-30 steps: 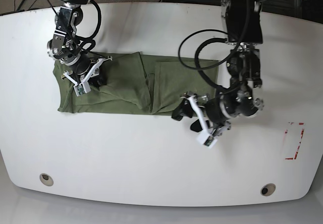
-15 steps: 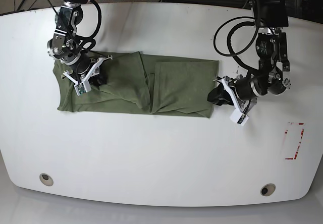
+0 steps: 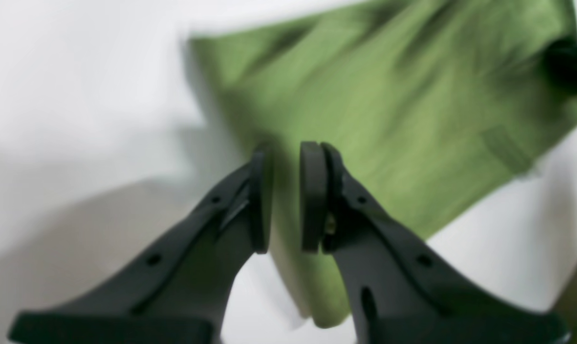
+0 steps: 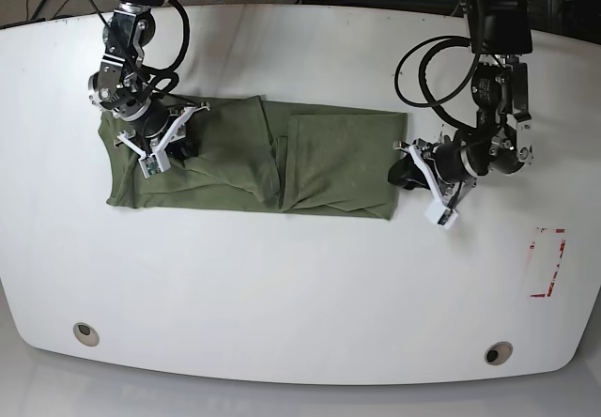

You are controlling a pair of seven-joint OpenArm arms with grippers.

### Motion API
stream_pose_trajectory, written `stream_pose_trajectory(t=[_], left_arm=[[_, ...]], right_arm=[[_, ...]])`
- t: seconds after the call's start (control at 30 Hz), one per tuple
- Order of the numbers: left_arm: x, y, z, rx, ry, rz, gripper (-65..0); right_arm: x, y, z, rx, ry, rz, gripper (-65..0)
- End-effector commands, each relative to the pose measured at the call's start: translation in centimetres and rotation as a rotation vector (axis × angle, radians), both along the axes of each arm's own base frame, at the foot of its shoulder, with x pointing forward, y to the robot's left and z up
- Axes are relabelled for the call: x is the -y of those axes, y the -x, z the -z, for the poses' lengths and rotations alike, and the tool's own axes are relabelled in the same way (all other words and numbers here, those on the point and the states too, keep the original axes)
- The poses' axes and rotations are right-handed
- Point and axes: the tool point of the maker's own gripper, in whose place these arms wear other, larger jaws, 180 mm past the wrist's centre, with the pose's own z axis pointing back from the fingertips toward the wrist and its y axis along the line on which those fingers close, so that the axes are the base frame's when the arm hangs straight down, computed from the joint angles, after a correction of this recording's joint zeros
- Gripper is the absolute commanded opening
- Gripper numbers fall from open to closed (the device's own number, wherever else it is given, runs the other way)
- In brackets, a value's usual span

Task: Layout the t-shirt on the table in an organized manner, then fold the t-shirt properly
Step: 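Regrasp the strip's ends with both grippers, right gripper shifting outward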

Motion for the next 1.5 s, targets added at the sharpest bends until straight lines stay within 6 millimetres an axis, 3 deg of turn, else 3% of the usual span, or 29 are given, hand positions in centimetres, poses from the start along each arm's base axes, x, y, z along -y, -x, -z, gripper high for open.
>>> stream_pose_trajectory(t=[0.0, 0.13, 0.23, 0.53, 0.7, 0.87, 1.07, 1.27, 1.47], left_arm=[[1.2, -1.7, -1.4, 0.054, 0.006, 0.029, -57.4], [0.7, -1.5, -0.1, 0.027, -0.040, 0.032, -57.4], [0.5, -1.4, 0.5, 0.017, -0.044, 0.025, -57.2], [0.2, -1.1, 1.0, 0.006, -0.042, 0.017, -57.2], [-1.0, -0.3, 1.7, -0.012, -0.065, 0.012, -57.2], [-1.4, -0.3, 1.7, -0.012, -0.073, 0.011, -57.2], [-1.4, 0.2, 2.1, -0.022, -0.074, 0.013, -57.2], [-1.4, 0.6, 2.4, -0.033, -0.073, 0.014, -57.2], [-1.4, 0.6, 2.4, -0.033, -0.073, 0.014, -57.2]], right_arm=[[0.8, 0.7, 0.6, -0.046, 0.047, -0.012, -52.3], [0.8, 0.2, -0.3, -0.022, 0.058, -0.017, -50.4], [0.9, 0.0, -1.1, -0.024, 0.086, -0.024, -42.6], [2.6, -1.1, -7.5, 0.075, 0.165, 0.008, 0.0], [5.5, -1.3, -10.9, 0.096, 0.183, 0.100, 0.0], [9.1, -0.9, -11.9, 0.083, 0.124, 0.228, 0.0], [12.5, -0.3, -11.2, 0.026, 0.016, 0.317, 0.0], [13.9, -0.4, -8.8, -0.025, -0.132, 0.348, 0.0], [13.7, -0.2, -6.4, -0.070, -0.262, 0.366, 0.0]])
